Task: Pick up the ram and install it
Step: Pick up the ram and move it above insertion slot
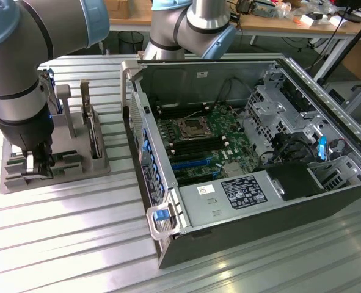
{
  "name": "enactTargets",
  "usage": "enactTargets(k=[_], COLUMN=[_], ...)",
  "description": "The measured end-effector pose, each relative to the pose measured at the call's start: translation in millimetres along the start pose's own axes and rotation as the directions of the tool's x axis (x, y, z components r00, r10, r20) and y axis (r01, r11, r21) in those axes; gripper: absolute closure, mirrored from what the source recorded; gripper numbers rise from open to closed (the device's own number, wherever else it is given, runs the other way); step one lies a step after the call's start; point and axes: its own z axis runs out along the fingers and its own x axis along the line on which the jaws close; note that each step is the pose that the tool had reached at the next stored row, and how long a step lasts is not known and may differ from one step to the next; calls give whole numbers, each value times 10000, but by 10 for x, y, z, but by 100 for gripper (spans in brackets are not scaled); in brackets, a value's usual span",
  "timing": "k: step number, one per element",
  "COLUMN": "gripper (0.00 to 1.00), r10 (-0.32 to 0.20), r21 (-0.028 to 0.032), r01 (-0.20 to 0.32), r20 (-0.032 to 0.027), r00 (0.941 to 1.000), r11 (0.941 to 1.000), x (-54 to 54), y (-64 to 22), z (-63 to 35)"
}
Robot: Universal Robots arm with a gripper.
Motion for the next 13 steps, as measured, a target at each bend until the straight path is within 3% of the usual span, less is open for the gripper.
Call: enactTargets(k=[2, 5, 6, 13], gripper=[64, 84, 86, 86], r10=[0, -1, 0, 0], r21=[1, 1, 1, 2], r01=[0, 1, 0, 0], r20=[1, 1, 1, -1], r00=[10000, 10000, 10000, 10000], r11=[10000, 10000, 10000, 10000], x=[0, 0, 0, 0], y=[0, 0, 0, 0], z=[1, 1, 0, 0])
